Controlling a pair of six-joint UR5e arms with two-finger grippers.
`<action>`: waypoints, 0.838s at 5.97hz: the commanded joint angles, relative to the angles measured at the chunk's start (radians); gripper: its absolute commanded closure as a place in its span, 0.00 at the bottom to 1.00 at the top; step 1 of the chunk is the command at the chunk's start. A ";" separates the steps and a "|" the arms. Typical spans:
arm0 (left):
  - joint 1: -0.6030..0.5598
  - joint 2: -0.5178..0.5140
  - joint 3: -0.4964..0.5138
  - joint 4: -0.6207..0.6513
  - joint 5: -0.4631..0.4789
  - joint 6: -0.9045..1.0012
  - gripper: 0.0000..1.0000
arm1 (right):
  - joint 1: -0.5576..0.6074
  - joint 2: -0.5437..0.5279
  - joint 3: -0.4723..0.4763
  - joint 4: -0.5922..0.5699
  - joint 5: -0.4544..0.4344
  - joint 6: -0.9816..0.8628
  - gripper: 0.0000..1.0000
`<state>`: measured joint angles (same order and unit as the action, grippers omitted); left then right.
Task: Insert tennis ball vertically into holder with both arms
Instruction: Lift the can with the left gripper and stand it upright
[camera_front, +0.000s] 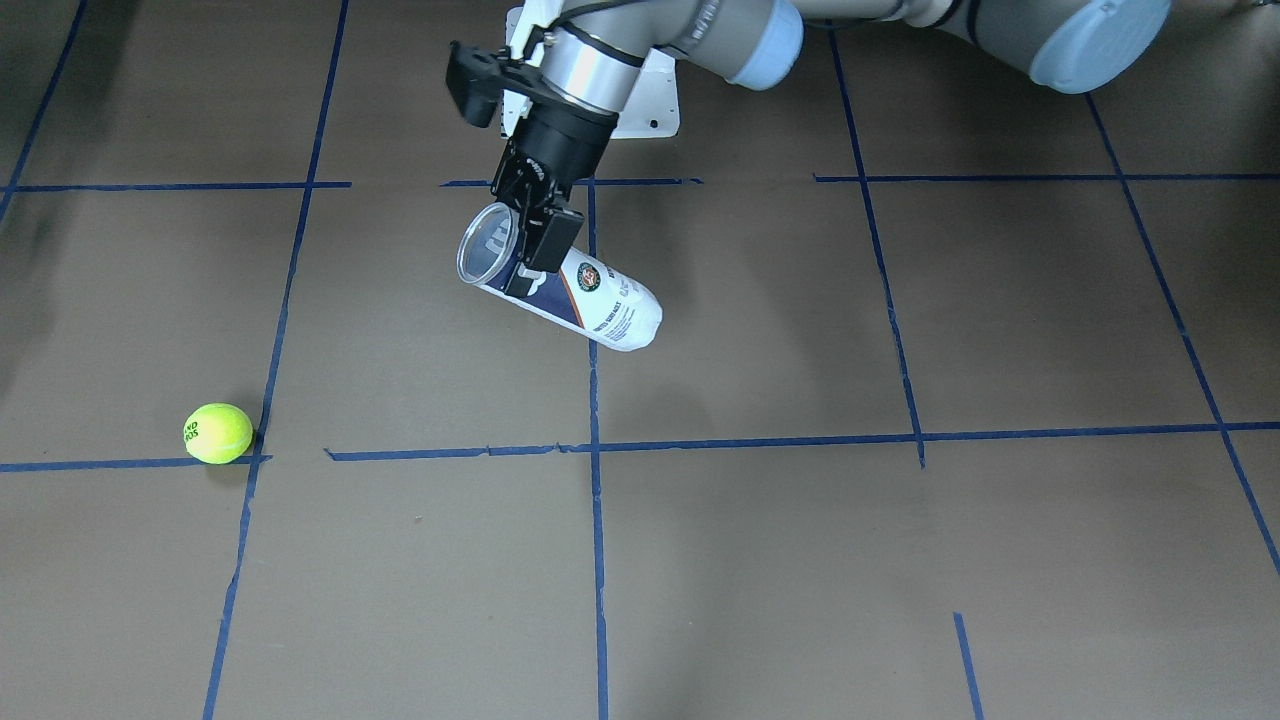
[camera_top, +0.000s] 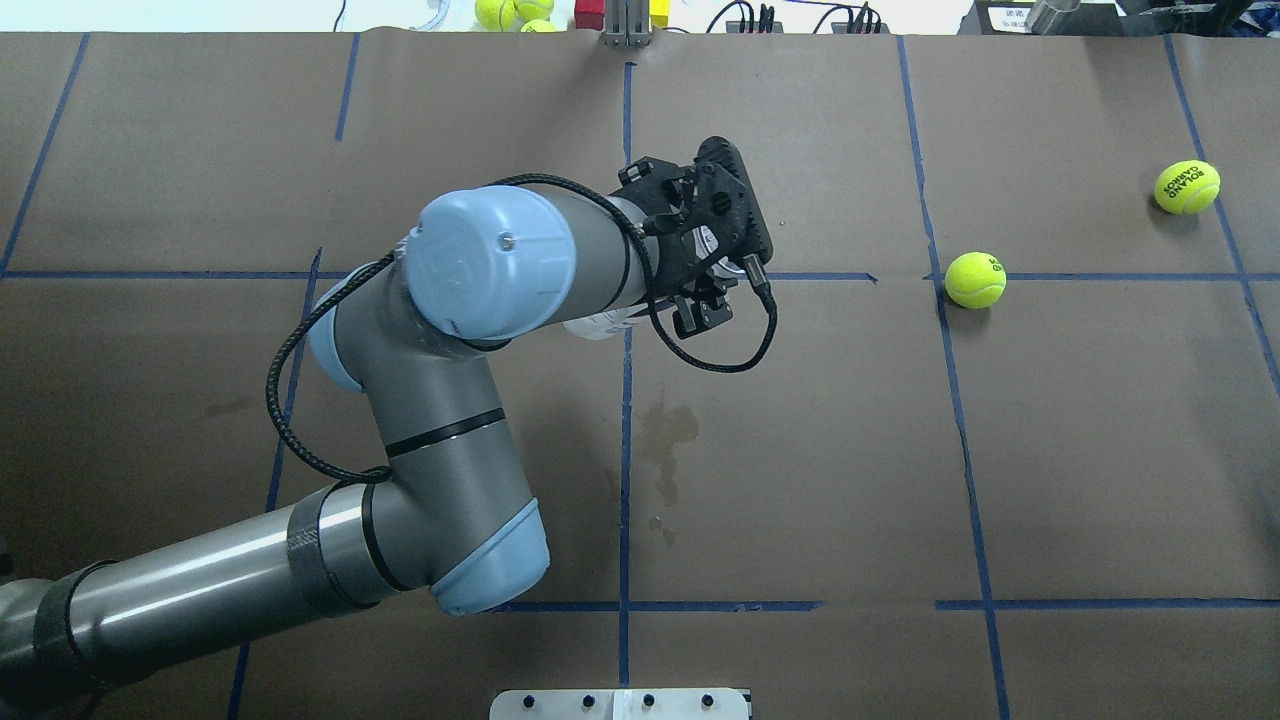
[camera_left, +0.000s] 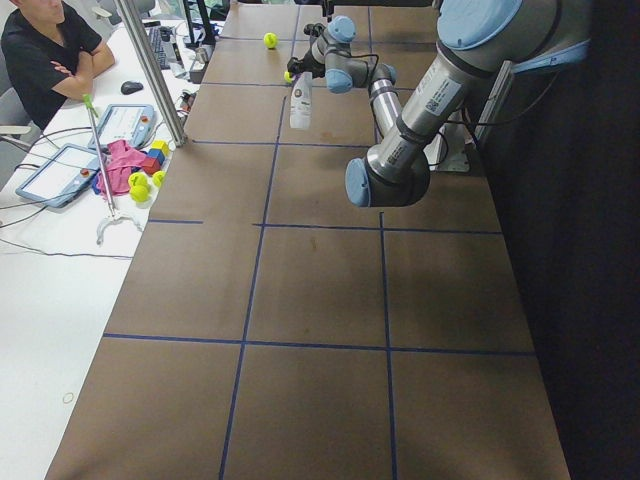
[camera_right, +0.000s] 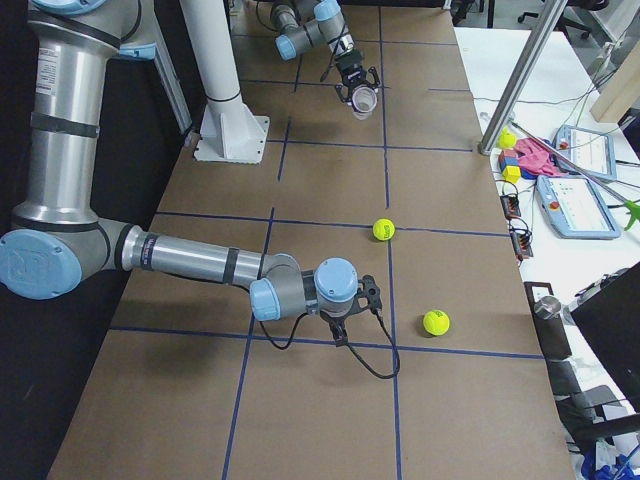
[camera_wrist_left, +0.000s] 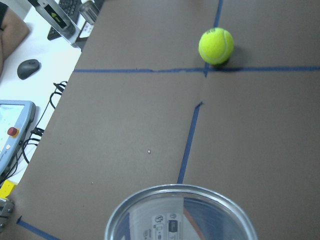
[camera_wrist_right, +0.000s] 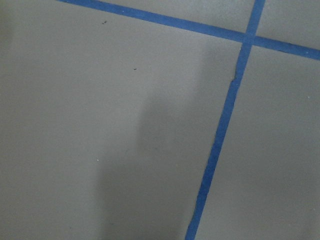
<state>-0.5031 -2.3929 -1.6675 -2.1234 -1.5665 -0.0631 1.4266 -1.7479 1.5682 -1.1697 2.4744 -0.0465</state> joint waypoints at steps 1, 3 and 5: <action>-0.011 0.064 0.006 -0.294 -0.023 -0.177 0.27 | 0.000 0.001 0.000 0.033 -0.002 -0.001 0.01; -0.017 0.144 0.027 -0.564 -0.021 -0.202 0.23 | 0.000 -0.001 -0.001 0.064 -0.003 0.001 0.01; -0.014 0.150 0.245 -0.899 -0.020 -0.202 0.23 | 0.000 0.019 0.024 0.065 -0.006 0.038 0.01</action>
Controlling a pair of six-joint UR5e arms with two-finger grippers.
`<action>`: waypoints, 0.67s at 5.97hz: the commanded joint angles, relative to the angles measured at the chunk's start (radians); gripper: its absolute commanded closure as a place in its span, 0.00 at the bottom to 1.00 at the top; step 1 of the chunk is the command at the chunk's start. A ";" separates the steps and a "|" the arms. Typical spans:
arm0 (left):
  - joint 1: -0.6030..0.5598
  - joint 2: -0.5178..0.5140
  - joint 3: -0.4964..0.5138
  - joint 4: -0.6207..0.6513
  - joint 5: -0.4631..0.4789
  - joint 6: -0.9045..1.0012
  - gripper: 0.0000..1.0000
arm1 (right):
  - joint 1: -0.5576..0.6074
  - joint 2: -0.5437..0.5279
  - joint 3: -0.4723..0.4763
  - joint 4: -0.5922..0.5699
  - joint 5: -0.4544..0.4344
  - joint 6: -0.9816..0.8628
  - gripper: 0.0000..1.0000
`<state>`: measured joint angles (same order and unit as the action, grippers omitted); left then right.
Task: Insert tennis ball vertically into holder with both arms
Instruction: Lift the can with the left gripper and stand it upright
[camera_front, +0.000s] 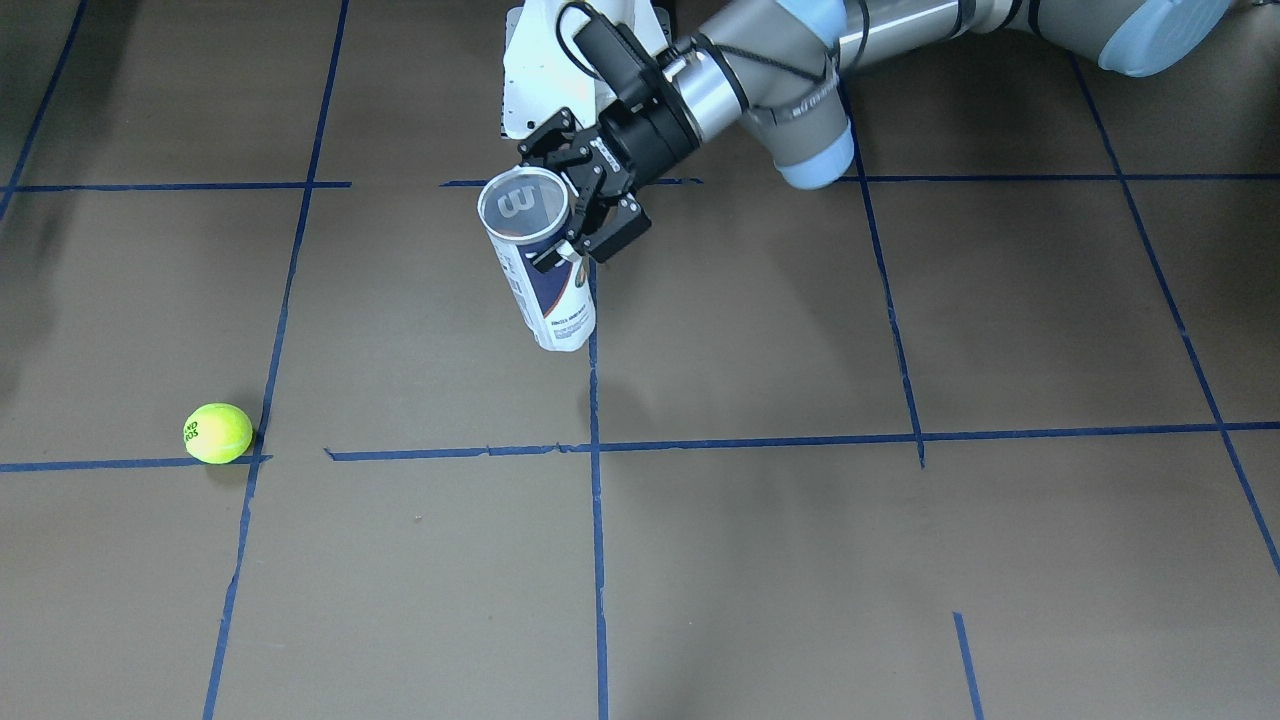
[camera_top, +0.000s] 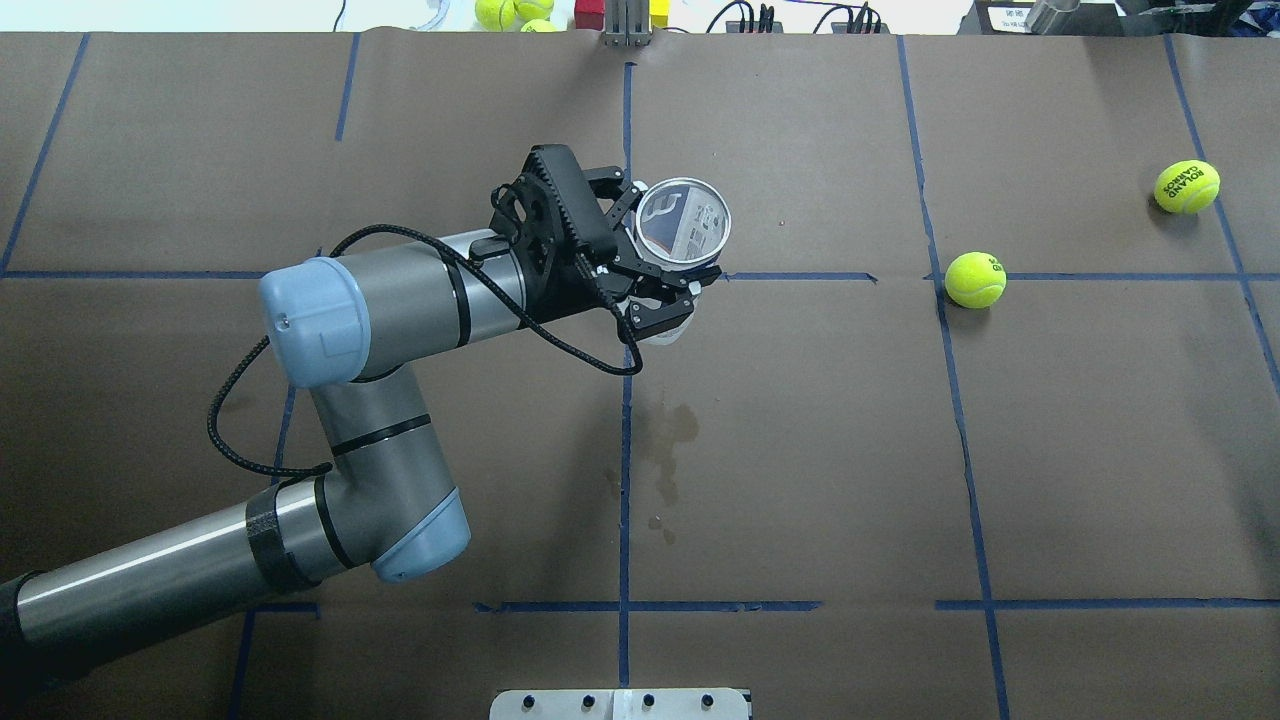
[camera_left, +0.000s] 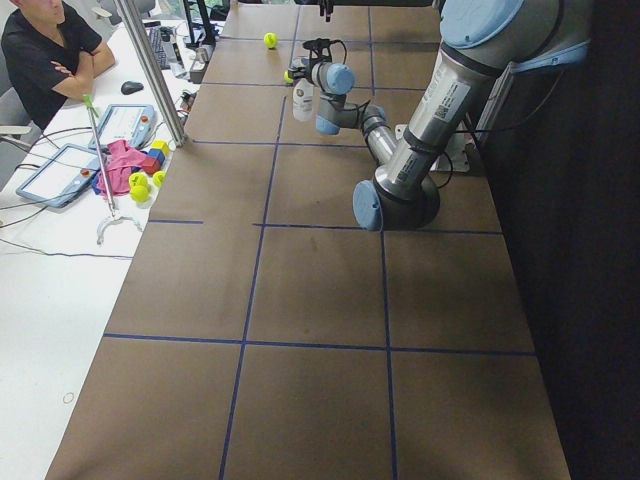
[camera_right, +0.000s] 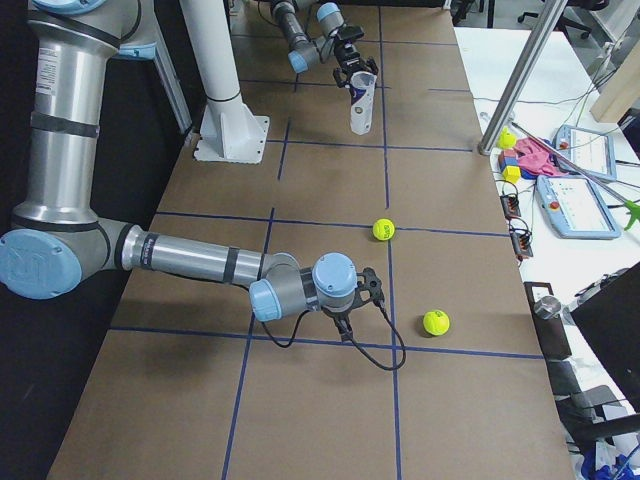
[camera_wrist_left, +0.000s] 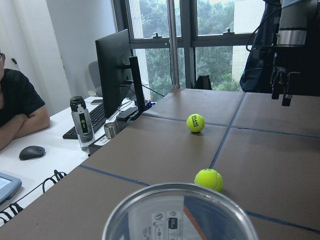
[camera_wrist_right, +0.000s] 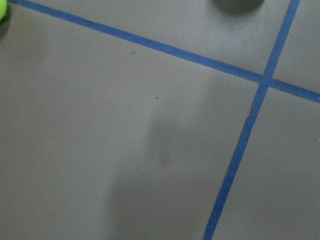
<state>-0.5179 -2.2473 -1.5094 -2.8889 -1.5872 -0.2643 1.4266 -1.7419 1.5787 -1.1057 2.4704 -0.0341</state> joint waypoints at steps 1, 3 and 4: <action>0.001 0.011 0.092 -0.141 -0.002 -0.001 0.23 | -0.009 0.053 0.026 0.050 -0.007 0.213 0.01; 0.016 0.066 0.094 -0.184 -0.007 -0.001 0.23 | -0.128 0.131 0.033 0.165 -0.097 0.511 0.01; 0.045 0.070 0.100 -0.184 -0.007 -0.001 0.23 | -0.165 0.180 0.037 0.167 -0.132 0.575 0.01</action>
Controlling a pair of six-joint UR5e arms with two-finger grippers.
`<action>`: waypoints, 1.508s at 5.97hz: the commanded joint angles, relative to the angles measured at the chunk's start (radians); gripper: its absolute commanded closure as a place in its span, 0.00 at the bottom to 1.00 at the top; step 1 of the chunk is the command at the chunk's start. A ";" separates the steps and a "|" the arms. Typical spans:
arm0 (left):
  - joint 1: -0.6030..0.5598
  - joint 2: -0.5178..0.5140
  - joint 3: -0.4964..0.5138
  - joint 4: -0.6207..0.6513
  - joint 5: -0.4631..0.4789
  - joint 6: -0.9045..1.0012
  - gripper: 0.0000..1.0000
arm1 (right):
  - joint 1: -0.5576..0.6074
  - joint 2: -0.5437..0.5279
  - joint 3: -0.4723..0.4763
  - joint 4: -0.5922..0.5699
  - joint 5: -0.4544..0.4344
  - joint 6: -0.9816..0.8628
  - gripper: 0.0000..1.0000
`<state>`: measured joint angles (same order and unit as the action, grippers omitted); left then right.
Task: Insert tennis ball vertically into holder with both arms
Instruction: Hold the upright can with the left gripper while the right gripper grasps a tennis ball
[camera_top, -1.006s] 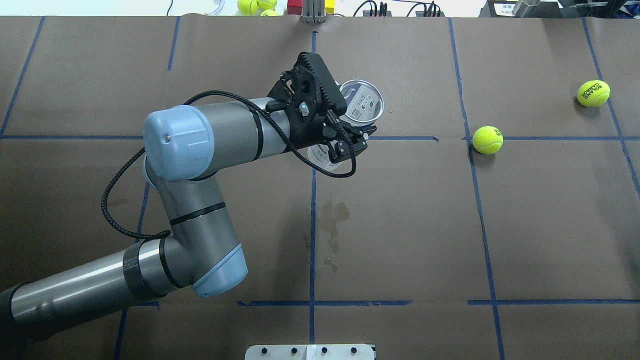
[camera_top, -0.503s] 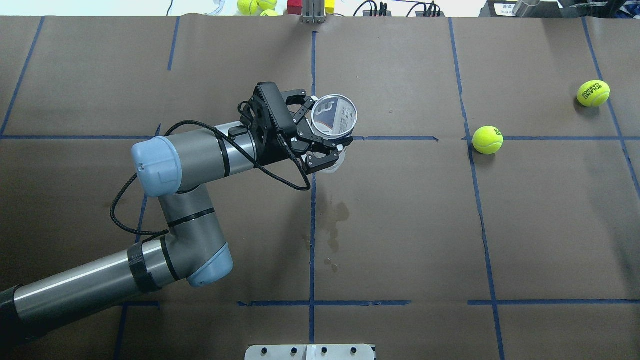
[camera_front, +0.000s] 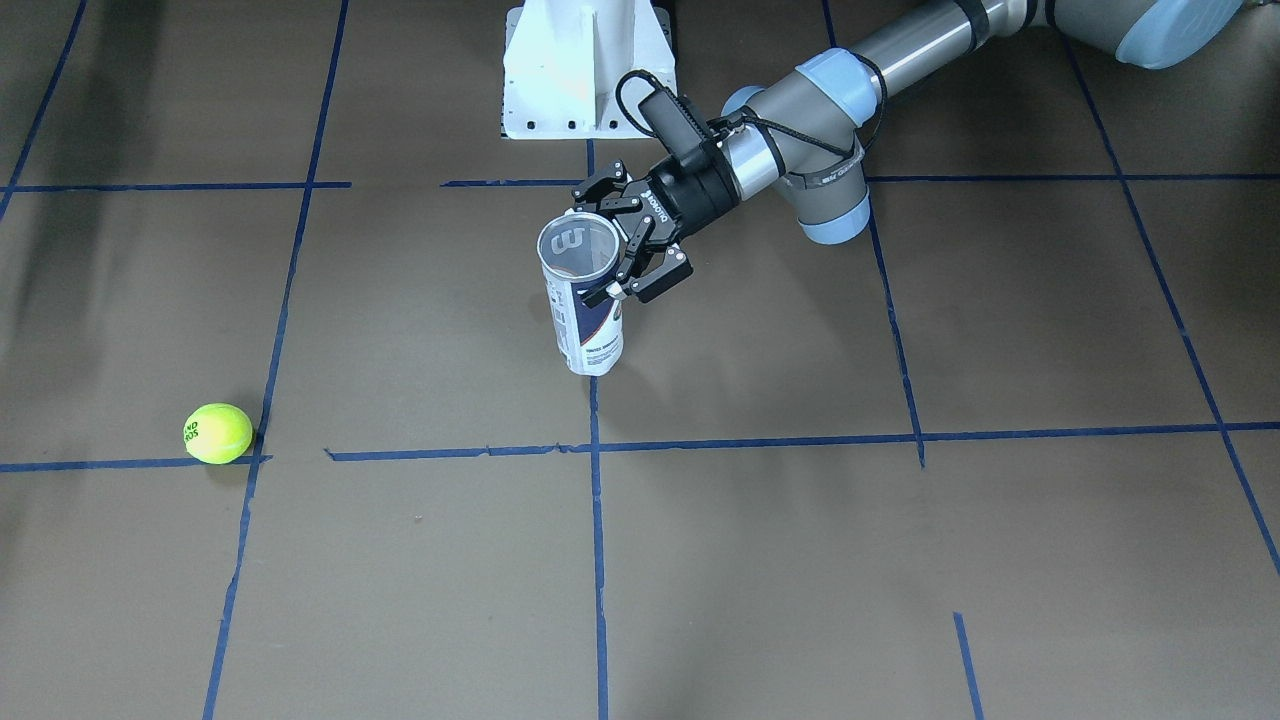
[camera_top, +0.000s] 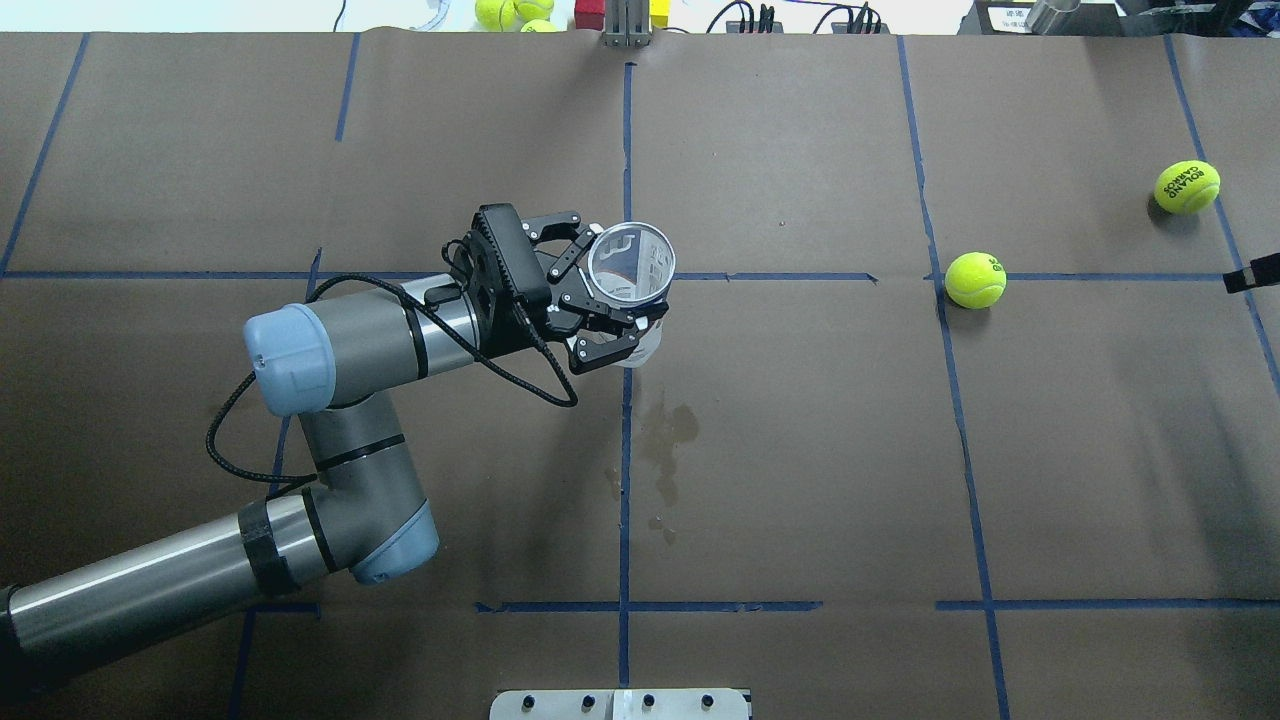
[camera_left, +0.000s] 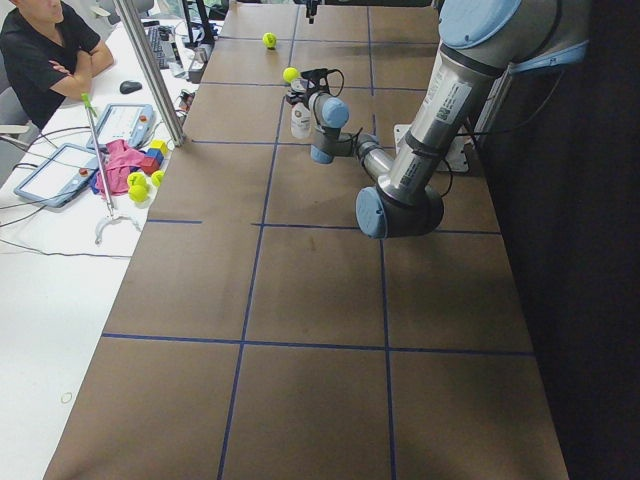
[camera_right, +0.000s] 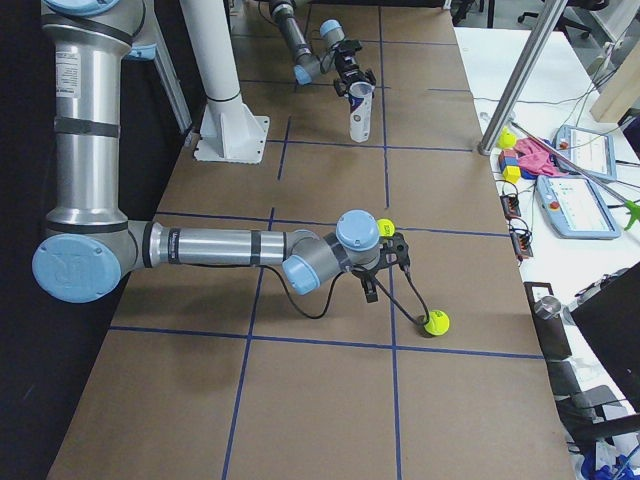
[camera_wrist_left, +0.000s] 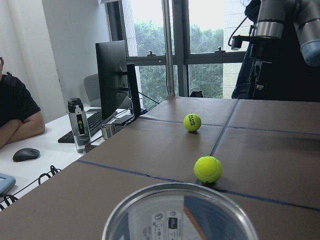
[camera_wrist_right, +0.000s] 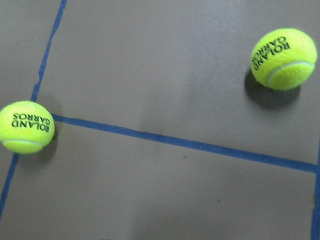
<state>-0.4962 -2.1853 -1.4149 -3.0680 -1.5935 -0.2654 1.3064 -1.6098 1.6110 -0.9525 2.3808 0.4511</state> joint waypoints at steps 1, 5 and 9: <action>0.045 0.007 0.017 -0.005 0.003 0.000 0.23 | -0.100 0.094 0.003 0.014 -0.081 0.163 0.01; 0.048 0.007 0.020 -0.005 0.004 0.000 0.23 | -0.315 0.262 -0.019 -0.055 -0.276 0.375 0.01; 0.047 0.010 0.017 -0.006 0.004 0.000 0.23 | -0.391 0.350 -0.082 -0.305 -0.314 0.291 0.01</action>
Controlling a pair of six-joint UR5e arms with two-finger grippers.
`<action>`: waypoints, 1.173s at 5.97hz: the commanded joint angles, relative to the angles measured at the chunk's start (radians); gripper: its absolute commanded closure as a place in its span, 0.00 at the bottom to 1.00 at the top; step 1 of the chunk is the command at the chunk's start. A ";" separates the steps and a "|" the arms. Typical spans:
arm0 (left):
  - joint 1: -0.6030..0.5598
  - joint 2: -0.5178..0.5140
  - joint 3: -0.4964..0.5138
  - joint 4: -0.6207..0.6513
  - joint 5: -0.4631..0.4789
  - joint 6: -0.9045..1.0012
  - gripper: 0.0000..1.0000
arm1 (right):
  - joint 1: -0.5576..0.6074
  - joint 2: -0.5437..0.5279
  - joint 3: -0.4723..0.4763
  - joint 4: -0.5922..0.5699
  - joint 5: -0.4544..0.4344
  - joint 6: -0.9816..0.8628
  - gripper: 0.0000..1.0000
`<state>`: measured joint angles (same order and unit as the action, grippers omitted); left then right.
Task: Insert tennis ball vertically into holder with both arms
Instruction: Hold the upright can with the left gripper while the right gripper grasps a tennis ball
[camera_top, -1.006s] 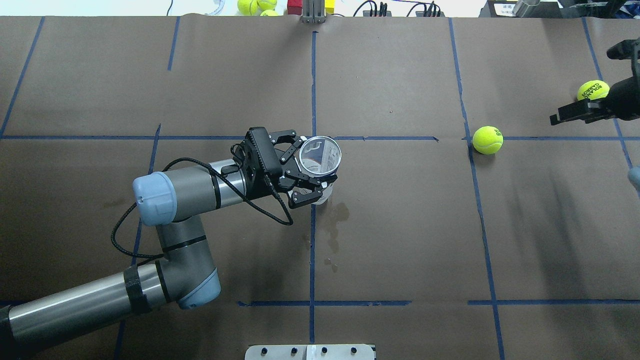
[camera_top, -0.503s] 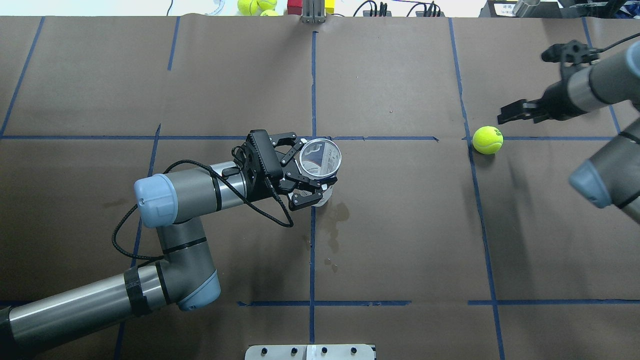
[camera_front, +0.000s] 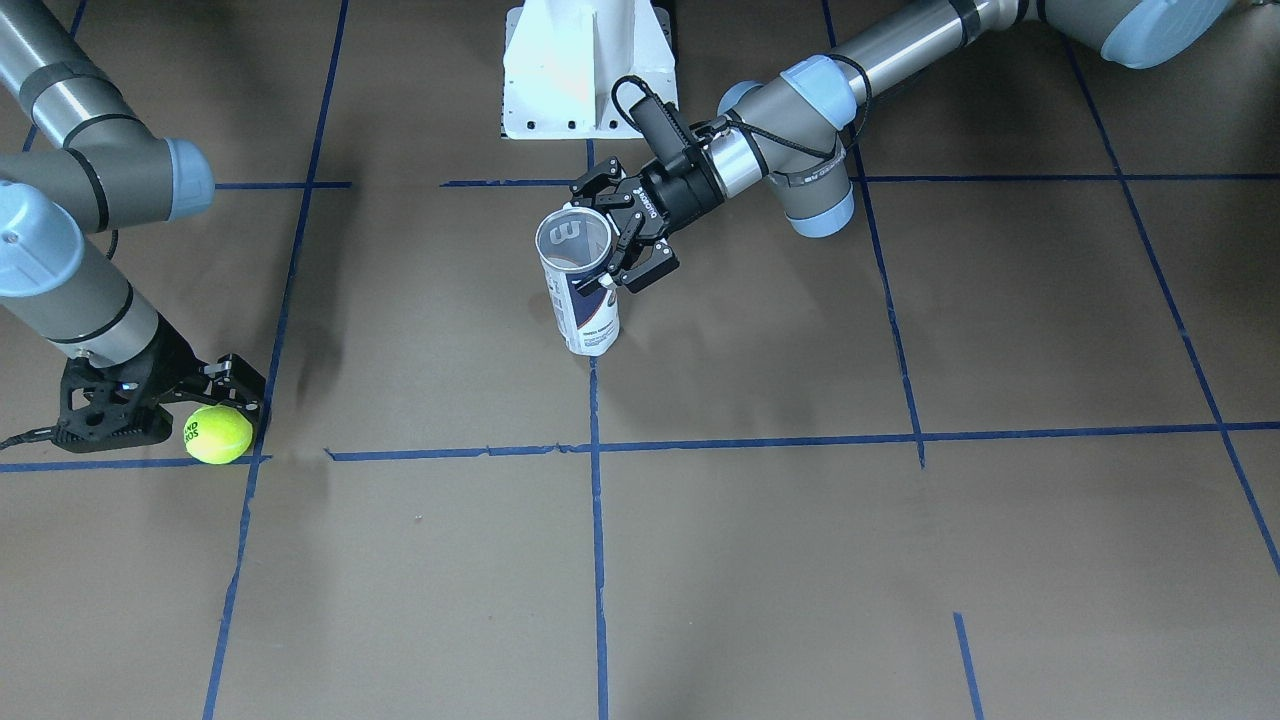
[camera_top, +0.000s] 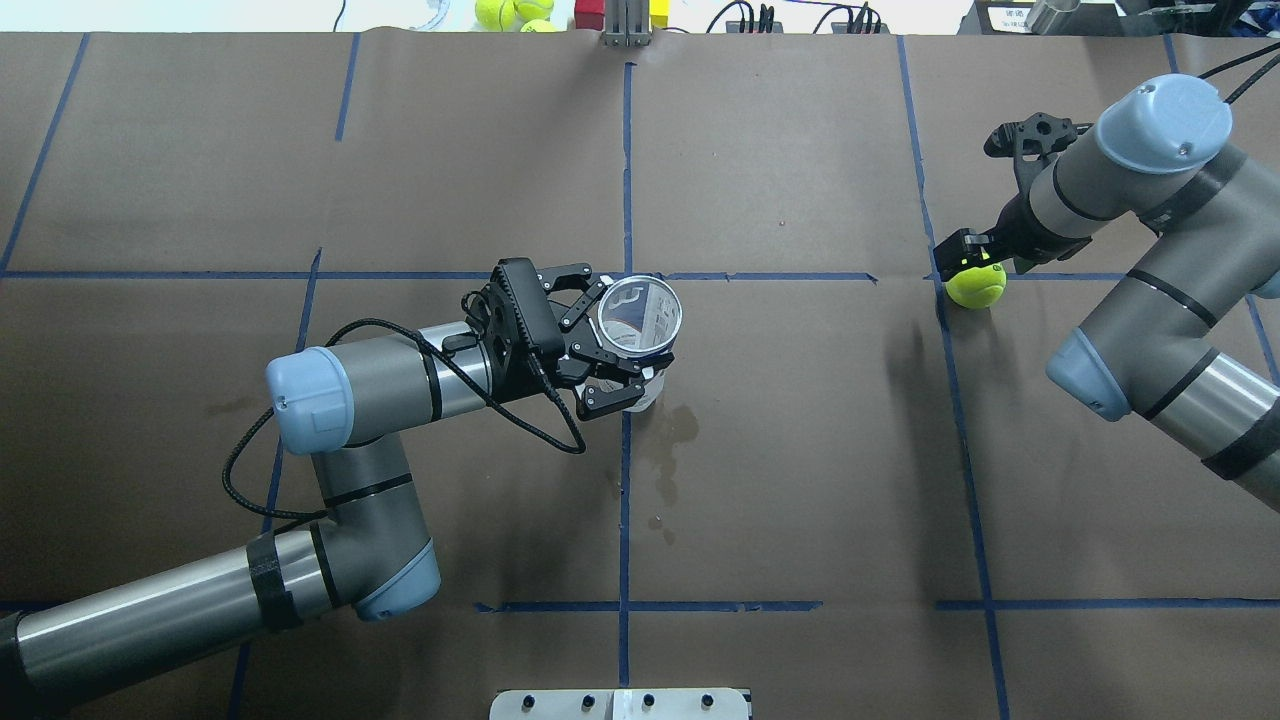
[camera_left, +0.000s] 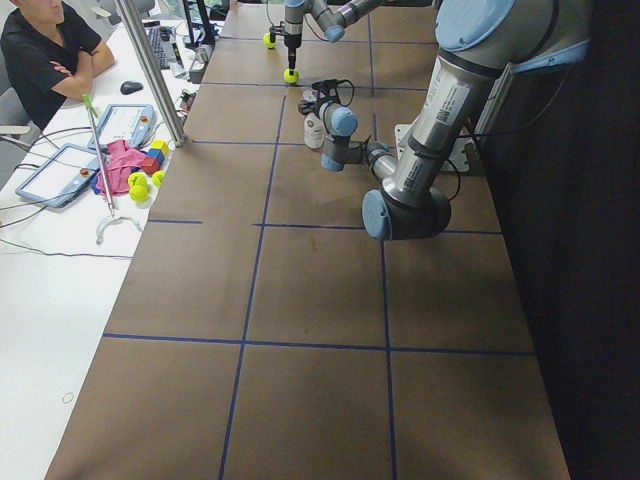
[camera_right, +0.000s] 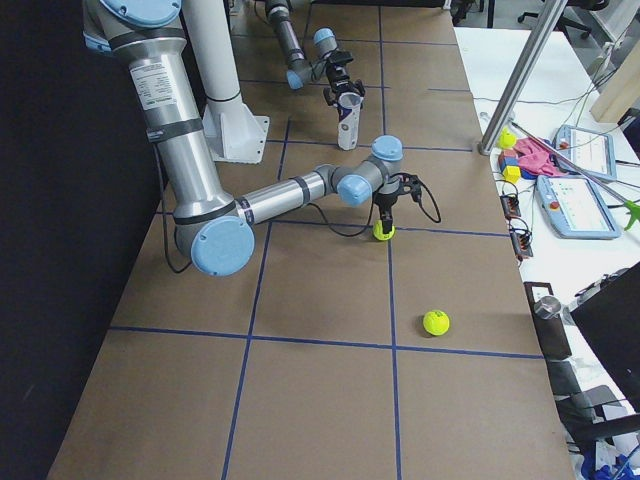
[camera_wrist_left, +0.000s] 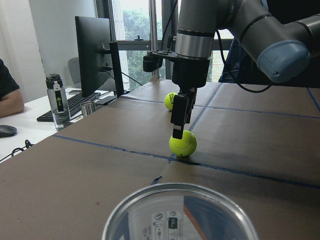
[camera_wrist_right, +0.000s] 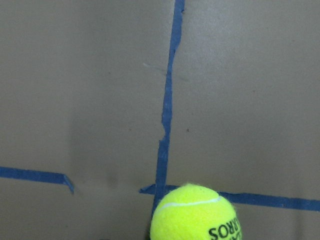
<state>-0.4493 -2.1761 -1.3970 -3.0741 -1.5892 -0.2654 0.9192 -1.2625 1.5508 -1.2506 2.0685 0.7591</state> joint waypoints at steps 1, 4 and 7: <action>0.000 0.001 -0.002 0.000 0.000 0.000 0.23 | -0.003 0.005 -0.038 -0.009 -0.005 -0.046 0.01; 0.000 0.001 -0.002 0.000 0.000 0.000 0.23 | -0.013 0.058 -0.098 -0.006 -0.002 -0.049 0.02; 0.000 0.002 0.000 -0.002 0.002 -0.002 0.23 | 0.051 0.051 -0.059 -0.012 0.046 -0.132 1.00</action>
<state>-0.4494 -2.1740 -1.3979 -3.0746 -1.5878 -0.2668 0.9372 -1.2143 1.4687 -1.2547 2.0878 0.6397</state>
